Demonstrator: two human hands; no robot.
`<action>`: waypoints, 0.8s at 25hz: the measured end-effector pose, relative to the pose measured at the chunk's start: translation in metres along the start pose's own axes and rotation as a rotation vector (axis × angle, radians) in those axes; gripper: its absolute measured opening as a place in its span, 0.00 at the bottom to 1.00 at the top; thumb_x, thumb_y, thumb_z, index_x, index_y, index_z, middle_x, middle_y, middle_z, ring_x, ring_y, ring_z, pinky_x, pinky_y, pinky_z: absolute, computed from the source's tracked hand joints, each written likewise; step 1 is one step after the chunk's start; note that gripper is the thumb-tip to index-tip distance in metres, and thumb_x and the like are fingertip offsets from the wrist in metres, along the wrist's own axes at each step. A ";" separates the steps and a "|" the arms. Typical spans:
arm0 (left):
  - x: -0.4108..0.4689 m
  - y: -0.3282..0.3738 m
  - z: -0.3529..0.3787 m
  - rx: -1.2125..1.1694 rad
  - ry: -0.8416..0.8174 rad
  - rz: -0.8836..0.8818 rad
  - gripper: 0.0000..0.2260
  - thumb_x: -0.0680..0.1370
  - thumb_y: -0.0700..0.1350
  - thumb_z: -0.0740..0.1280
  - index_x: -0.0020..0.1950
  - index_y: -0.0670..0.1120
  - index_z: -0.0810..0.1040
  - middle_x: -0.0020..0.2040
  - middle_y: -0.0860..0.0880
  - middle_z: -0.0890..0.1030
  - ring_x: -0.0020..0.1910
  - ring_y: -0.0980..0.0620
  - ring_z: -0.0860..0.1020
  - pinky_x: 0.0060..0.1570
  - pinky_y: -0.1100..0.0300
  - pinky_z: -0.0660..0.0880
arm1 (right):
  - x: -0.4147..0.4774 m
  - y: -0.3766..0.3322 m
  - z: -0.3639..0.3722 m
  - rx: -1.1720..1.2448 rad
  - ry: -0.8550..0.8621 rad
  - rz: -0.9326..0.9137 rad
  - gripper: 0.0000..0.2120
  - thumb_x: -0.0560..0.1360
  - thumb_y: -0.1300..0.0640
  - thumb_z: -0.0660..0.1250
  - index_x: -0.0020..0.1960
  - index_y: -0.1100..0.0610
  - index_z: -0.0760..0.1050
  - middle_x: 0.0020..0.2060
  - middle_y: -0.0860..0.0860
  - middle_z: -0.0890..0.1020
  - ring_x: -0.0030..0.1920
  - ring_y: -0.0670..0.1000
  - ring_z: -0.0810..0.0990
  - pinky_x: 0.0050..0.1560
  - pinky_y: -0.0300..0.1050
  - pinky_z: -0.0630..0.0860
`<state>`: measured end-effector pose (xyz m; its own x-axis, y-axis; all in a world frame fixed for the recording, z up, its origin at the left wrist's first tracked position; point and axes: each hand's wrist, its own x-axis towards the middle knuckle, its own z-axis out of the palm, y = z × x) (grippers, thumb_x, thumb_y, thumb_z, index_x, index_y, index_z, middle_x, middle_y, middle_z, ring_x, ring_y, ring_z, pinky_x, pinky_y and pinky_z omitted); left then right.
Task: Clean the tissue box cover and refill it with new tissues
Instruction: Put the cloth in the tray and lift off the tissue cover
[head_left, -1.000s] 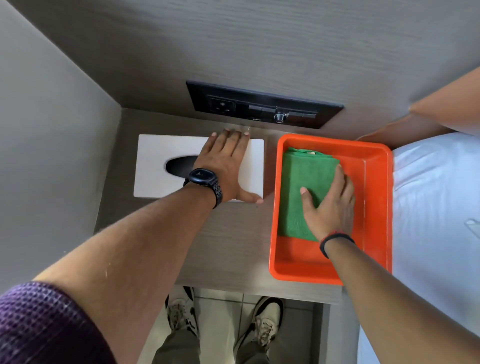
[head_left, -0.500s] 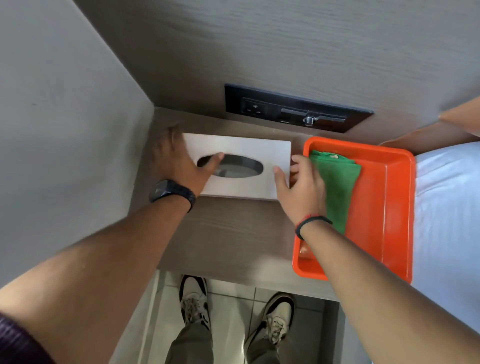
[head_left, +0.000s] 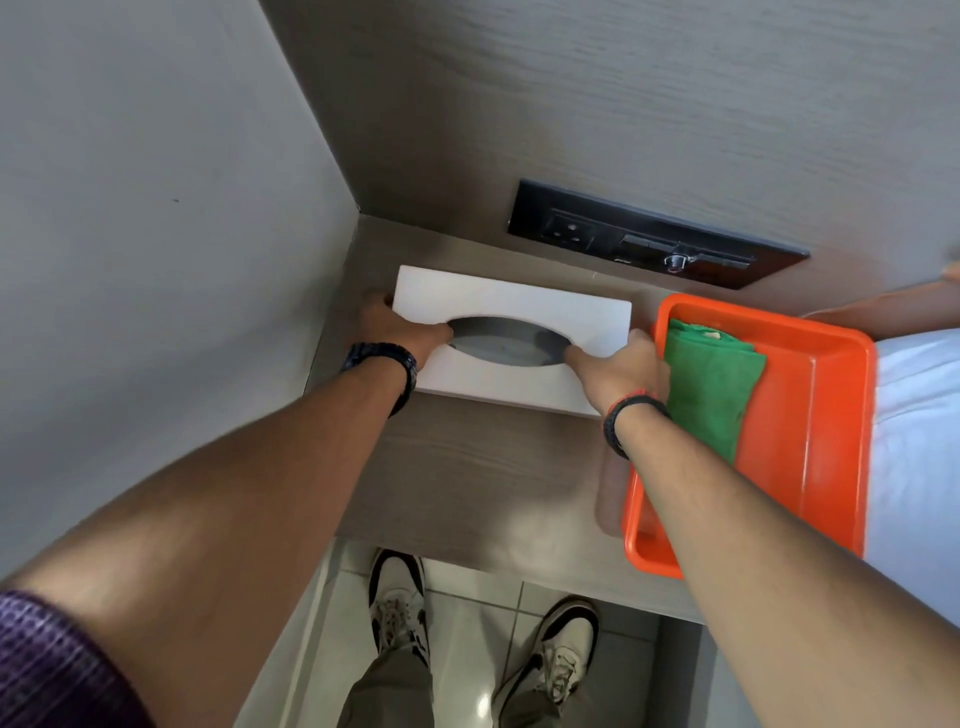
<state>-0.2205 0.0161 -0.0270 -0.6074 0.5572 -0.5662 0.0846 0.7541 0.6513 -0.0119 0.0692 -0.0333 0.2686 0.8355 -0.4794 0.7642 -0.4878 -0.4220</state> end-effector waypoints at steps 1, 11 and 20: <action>0.001 0.000 0.000 -0.013 0.029 -0.002 0.25 0.63 0.45 0.78 0.54 0.47 0.69 0.40 0.56 0.72 0.34 0.62 0.68 0.20 0.72 0.64 | -0.002 0.000 0.001 0.002 0.004 -0.004 0.30 0.62 0.41 0.73 0.56 0.58 0.73 0.52 0.57 0.81 0.50 0.60 0.80 0.44 0.48 0.76; 0.021 -0.005 -0.009 0.058 -0.065 -0.057 0.36 0.57 0.49 0.79 0.58 0.47 0.64 0.43 0.55 0.68 0.39 0.56 0.69 0.29 0.63 0.64 | 0.000 -0.004 -0.001 0.112 -0.030 0.039 0.33 0.55 0.40 0.71 0.57 0.51 0.73 0.50 0.52 0.81 0.46 0.55 0.79 0.40 0.43 0.70; 0.011 0.008 -0.017 0.010 0.022 0.104 0.26 0.59 0.48 0.77 0.46 0.52 0.63 0.42 0.56 0.71 0.37 0.60 0.71 0.27 0.66 0.66 | -0.017 -0.009 -0.008 0.134 0.037 0.047 0.34 0.54 0.38 0.68 0.56 0.53 0.72 0.51 0.53 0.80 0.49 0.57 0.79 0.50 0.52 0.79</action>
<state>-0.2403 0.0223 -0.0191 -0.6123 0.6248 -0.4845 0.1560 0.6962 0.7007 -0.0189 0.0610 -0.0153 0.3260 0.8183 -0.4734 0.6657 -0.5543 -0.4996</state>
